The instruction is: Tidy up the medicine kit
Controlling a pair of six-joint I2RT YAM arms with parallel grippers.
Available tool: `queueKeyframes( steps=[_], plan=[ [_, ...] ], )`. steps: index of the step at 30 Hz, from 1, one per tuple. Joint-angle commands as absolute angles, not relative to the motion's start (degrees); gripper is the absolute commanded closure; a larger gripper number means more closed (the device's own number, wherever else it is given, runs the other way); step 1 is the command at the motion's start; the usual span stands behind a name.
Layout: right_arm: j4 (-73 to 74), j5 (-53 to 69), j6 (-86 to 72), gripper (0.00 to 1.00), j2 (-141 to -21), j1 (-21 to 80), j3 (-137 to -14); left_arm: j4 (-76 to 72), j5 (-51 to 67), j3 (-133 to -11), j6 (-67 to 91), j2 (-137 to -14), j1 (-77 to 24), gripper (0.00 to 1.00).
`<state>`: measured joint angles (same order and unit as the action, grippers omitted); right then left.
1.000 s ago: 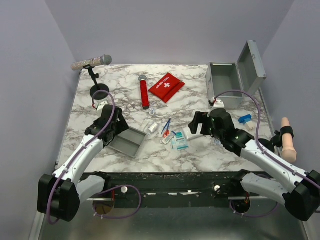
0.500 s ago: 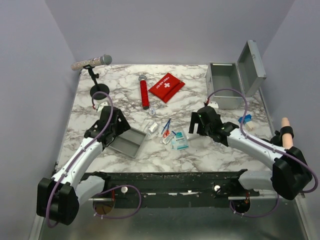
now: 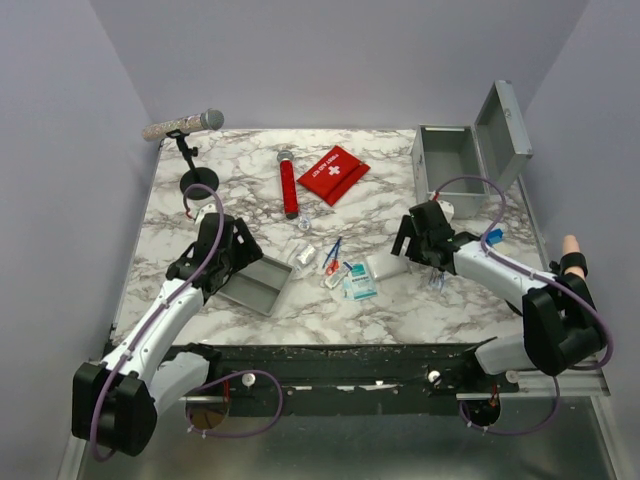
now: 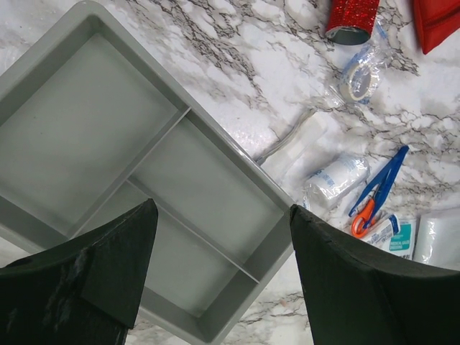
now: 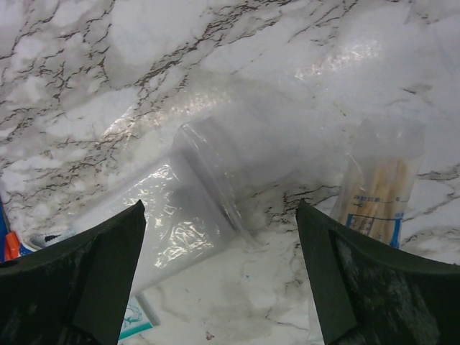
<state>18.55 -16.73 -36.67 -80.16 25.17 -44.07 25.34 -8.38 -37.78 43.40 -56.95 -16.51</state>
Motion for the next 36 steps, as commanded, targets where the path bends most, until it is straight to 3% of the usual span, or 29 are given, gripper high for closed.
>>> queueKeyframes(
  steps=[1,9,10,14,23,26,32,34,36],
  plan=[
    [15.56,-9.77,-35.16,0.08,-83.22,24.79,-45.78,23.73,-5.81,-37.18,43.42,-55.02,-16.44,0.14],
    [12.92,-3.08,-33.84,0.13,-87.97,24.7,-43.86,23.2,-4.48,-36.39,44.21,-54.41,-16.44,0.14],
    [12.92,-3.34,-33.49,0.16,-88.33,24.7,-43.68,23.03,-4.31,-36.21,44.38,-54.4,-16.44,0.14],
    [12.4,-3.69,-32.7,0.45,-88.07,24.7,-42.19,22.94,-4.04,-35.77,44.47,-54.32,-16.44,0.14],
    [13.71,-2.03,-29.97,0.79,-80.78,24.79,-42.54,21.54,-1.85,-37.18,43.24,-52.47,-16.44,0.13],
    [14.59,-0.35,-29.36,0.83,-77.53,25.05,-43.59,18.73,0.0,-36.83,42.28,-51.24,-16.44,0.12],
    [16.61,9.48,-26.99,0.88,-74.62,27.5,-47.37,4.42,16.14,-33.23,37.54,-47.82,-17.22,0.1],
    [18.79,11.59,-25.58,0.88,-74.79,29.0,-49.82,0.81,20.02,-33.74,35.17,-47.72,-19.59,0.01],
    [21.61,12.21,-23.92,0.88,-75.23,31.1,-52.54,1.13,20.92,-36.28,30.44,-48.95,-24.93,0.01]
  ],
)
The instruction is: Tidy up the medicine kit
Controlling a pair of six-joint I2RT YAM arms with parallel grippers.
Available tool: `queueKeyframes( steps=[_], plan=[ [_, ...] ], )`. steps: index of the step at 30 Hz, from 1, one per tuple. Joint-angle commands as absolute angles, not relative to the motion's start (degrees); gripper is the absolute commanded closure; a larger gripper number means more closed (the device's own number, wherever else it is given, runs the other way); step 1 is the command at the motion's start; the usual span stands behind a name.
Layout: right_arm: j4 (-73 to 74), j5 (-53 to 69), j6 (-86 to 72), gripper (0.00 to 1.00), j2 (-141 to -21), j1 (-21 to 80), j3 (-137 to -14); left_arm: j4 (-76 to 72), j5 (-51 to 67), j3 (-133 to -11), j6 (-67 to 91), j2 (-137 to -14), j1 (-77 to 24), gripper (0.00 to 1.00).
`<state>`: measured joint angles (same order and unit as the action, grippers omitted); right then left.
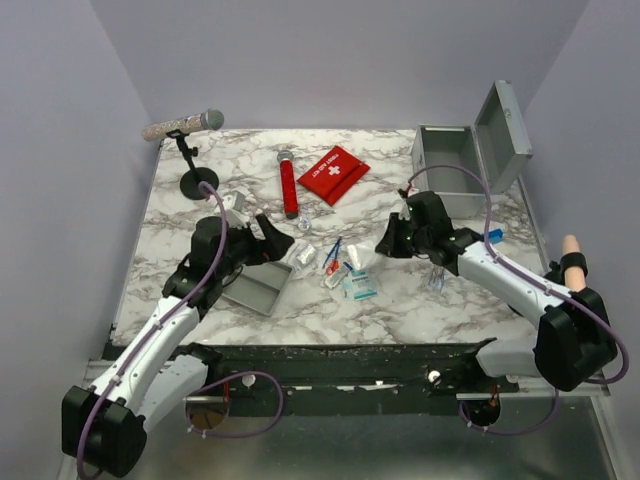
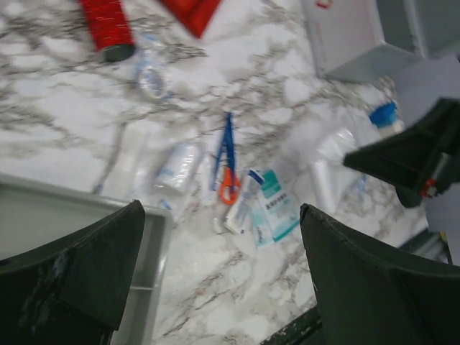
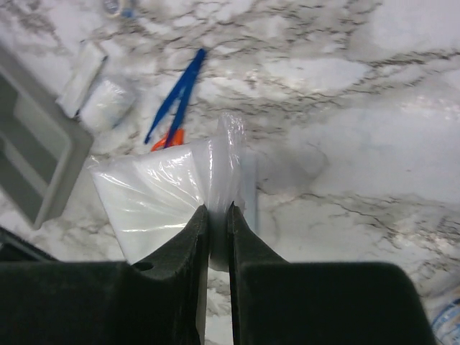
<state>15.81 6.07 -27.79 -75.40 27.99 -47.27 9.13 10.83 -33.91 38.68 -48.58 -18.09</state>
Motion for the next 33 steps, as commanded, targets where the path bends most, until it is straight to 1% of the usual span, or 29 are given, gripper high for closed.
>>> queueKeyframes(
  steps=[1,4,7,14,16,20,24,28,33],
  plan=[
    [23.54,12.56,-23.21,0.88,-75.67,31.98,-54.21,3.58,19.26,-38.56,27.1,-50.26,-27.83,0.01],
    [29.6,12.22,-21.71,0.87,-77.25,34.18,-59.31,9.92,10.05,-43.93,18.22,-52.47,-38.46,0.01],
    [35.58,10.73,-20.83,0.86,-78.48,36.03,-64.15,11.34,6.68,-46.49,13.11,-53.35,-44.72,0.01],
    [38.85,11.42,-21.27,0.86,-77.61,37.62,-67.76,12.74,4.57,-51.06,4.67,-57.12,-48.43,0.01],
    [38.76,11.6,-21.44,0.86,-77.26,37.97,-68.11,13.62,2.21,-51.94,3.96,-58.97,-48.6,0.01],
    [35.6,13.88,-22.41,0.86,-76.12,38.32,-67.15,15.73,-1.58,-53.61,7.02,-62.57,-48.6,0.01],
    [33.93,15.11,-22.94,0.86,-76.2,39.11,-67.59,13.72,1.57,-50.99,13.17,-62.58,-48.52,0.01],
    [33.31,15.21,-22.68,0.86,-76.82,39.81,-68.81,10.56,2.72,-47.12,20.2,-60.04,-48.08,0.01],
    [30.68,14.77,-23.46,0.86,-76.29,40.43,-68.38,5.11,6.76,-41.67,30.13,-54.33,-44.48,0.05]
  ],
)
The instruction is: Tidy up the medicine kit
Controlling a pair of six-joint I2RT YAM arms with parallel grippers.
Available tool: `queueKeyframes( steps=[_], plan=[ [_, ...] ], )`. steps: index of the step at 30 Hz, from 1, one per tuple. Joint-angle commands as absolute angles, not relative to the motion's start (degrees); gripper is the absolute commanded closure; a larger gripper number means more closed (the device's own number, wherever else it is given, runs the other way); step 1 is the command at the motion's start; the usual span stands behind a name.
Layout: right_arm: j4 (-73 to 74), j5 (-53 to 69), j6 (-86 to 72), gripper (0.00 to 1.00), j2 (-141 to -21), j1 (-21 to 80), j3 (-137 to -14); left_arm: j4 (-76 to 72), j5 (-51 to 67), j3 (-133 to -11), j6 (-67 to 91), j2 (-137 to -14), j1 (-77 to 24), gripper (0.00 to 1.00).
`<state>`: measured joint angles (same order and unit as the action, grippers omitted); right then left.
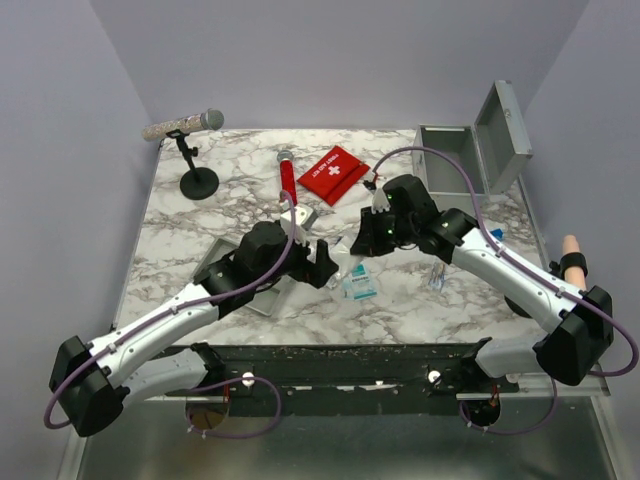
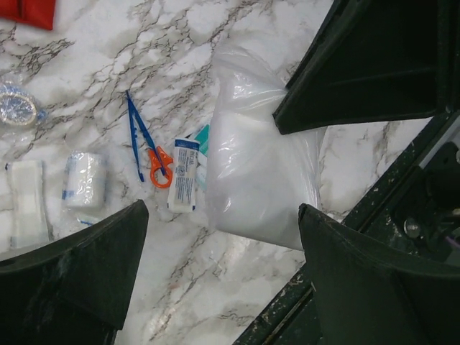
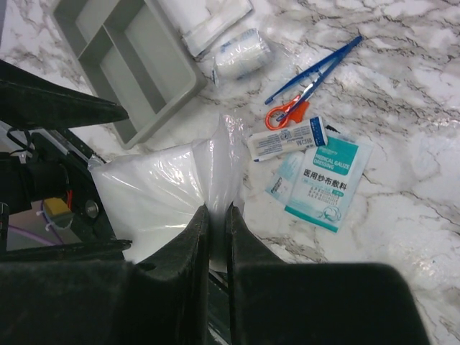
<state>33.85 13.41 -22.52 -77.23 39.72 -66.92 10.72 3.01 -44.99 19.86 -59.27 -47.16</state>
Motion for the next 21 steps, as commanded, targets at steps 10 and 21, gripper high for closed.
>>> queueKeyframes(
  steps=[10,21],
  plan=[
    [26.11,15.2,-24.96,0.86,-76.73,40.87,-68.03,-7.37,13.88,-32.08,44.91,-49.13,-38.76,0.16],
    [24.96,15.91,-26.54,0.86,-80.68,42.54,-70.49,-13.19,14.77,-29.8,49.39,-50.54,-37.88,0.22]
  ],
)
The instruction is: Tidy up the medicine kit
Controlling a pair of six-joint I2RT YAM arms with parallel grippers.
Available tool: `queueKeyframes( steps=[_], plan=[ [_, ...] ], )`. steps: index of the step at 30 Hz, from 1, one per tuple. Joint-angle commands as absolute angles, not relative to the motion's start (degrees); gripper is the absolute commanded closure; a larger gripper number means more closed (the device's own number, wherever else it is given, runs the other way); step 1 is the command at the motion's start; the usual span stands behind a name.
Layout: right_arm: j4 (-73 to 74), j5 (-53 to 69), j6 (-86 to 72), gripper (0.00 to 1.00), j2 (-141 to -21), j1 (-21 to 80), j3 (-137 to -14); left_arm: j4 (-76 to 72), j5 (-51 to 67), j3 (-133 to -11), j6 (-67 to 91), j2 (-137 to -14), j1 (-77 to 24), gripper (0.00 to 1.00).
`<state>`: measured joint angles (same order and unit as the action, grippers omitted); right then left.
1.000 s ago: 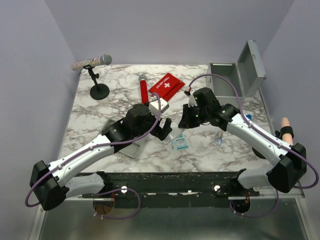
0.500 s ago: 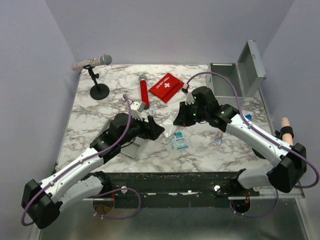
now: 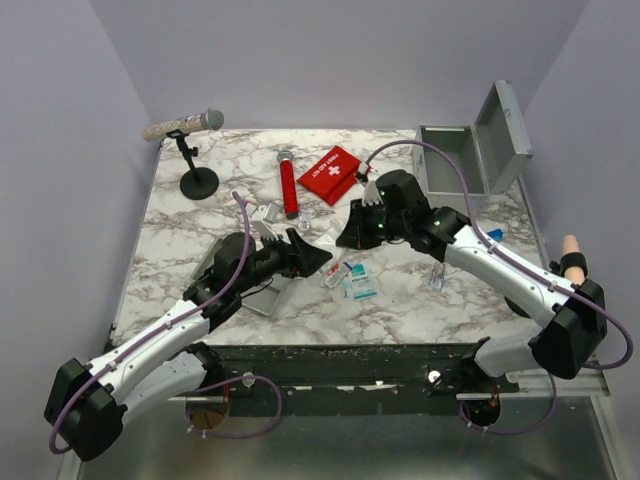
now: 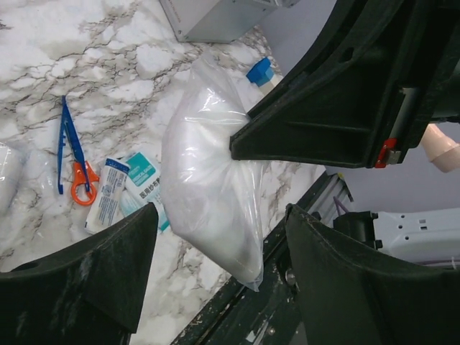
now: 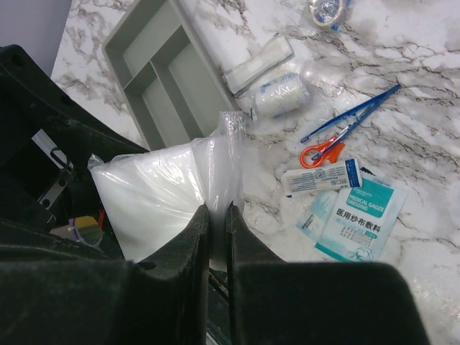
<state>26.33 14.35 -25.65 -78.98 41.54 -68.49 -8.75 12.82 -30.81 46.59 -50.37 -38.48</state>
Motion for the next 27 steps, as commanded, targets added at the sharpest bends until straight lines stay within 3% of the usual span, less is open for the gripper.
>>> queueKeyframes(
  steps=[1,13,14,15,18,20,24,27],
  plan=[
    [24.87,15.91,-26.54,0.86,-80.94,42.71,-70.58,-13.1,14.5,-29.62,49.48,-50.45,-37.88,0.25],
    [23.64,17.14,-26.72,0.84,-82.97,43.86,-71.19,-10.81,10.02,-26.46,50.62,-47.02,-37.27,0.53],
    [23.64,17.31,-26.81,0.79,-83.06,43.86,-71.28,-10.46,9.24,-26.28,50.54,-46.59,-37.27,0.56],
    [23.73,17.05,-26.89,0.68,-83.06,43.94,-71.19,-9.76,8.18,-26.02,50.54,-46.06,-37.27,0.57],
    [24.08,13.03,-27.94,0.27,-81.57,43.94,-70.23,-6.52,3.27,-25.05,50.89,-42.46,-37.09,0.61],
    [23.64,8.9,-28.56,0.14,-79.73,43.86,-69.0,-2.31,-1.03,-24.96,51.24,-39.48,-36.57,0.67],
    [23.56,4.75,-28.56,0.08,-77.35,43.86,-67.07,8.5,-7.81,-26.19,51.59,-34.03,-33.5,0.8],
    [22.5,5.62,-28.13,0.09,-76.38,43.86,-64.87,18.77,-14.21,-29.17,52.47,-31.3,-30.68,0.98]
  ],
)
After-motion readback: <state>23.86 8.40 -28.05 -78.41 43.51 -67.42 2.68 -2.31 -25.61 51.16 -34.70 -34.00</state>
